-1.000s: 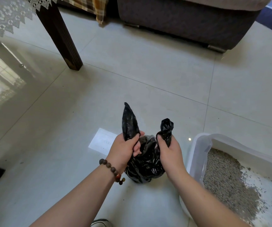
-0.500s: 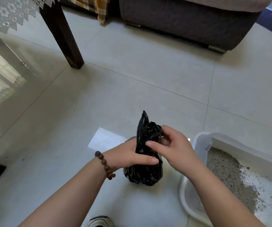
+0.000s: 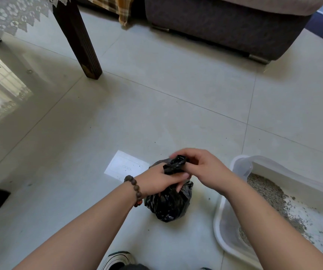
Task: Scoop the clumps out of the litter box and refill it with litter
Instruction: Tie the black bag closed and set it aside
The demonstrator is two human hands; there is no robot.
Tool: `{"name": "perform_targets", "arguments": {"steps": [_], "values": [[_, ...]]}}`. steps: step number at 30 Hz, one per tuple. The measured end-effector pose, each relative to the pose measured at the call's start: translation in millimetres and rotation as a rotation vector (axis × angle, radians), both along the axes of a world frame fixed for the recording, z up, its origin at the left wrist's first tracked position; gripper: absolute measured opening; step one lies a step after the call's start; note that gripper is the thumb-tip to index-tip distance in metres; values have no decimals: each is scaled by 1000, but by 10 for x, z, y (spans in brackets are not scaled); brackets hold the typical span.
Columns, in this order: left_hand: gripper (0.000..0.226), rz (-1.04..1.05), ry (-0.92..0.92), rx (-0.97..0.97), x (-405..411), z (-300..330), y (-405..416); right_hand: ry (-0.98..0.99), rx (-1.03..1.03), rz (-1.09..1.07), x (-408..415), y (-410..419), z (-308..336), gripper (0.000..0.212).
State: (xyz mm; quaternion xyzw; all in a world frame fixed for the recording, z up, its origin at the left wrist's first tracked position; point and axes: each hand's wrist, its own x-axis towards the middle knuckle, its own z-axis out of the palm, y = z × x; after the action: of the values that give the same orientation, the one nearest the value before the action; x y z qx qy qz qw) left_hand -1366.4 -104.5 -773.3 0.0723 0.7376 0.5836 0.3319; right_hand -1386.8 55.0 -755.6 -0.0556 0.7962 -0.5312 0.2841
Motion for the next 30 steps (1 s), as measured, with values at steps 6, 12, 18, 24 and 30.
{"name": "perform_targets", "arguments": {"steps": [6,12,18,24,30], "values": [[37,308,-279,109,-8,-184,-54,-58,-21,-150,31,72,-86,10],[34,355,-409,405,-22,-310,-136,35,71,-193,94,226,-91,8],[30,356,-603,603,-39,-314,-158,-82,-250,-149,276,119,71,10],[6,316,-569,539,-24,-269,-174,72,80,227,380,136,73,30],[25,254,-438,491,31,-264,-206,148,210,187,293,104,-85,63]]}}
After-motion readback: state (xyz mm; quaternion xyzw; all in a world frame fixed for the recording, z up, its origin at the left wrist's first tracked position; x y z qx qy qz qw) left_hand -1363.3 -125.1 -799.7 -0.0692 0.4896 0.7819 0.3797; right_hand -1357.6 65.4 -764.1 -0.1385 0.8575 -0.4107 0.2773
